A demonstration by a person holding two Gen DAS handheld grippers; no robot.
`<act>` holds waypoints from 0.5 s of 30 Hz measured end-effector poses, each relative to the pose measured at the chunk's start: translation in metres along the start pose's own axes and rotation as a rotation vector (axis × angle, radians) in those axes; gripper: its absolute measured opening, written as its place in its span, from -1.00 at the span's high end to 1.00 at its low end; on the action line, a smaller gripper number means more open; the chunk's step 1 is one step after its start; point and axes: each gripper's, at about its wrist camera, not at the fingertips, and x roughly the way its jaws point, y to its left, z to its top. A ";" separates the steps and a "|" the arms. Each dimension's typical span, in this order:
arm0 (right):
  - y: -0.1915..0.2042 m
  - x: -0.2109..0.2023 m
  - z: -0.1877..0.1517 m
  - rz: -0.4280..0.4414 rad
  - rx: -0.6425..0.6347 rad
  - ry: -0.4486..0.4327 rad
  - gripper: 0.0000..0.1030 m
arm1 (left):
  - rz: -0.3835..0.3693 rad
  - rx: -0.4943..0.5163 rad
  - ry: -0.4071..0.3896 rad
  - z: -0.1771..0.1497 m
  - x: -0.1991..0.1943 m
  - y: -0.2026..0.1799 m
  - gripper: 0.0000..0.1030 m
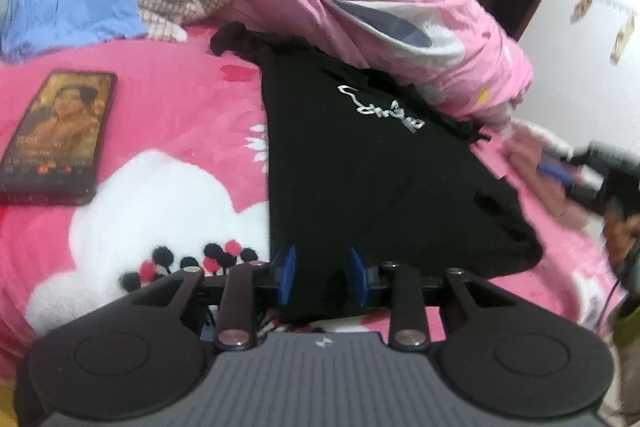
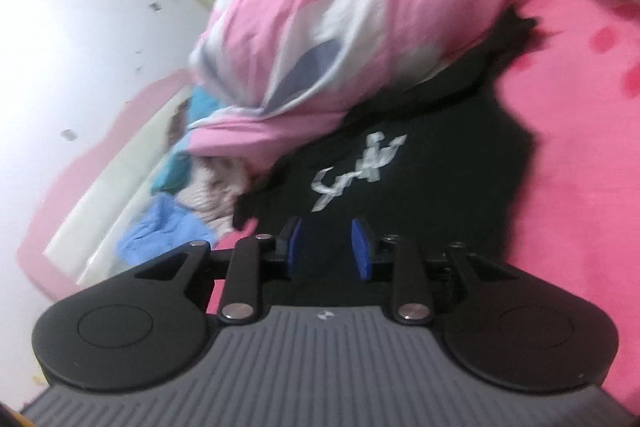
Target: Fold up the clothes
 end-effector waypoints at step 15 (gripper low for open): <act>0.060 0.031 -0.077 -0.307 -0.705 0.155 0.50 | 0.001 -0.163 -0.050 0.000 -0.028 0.034 0.29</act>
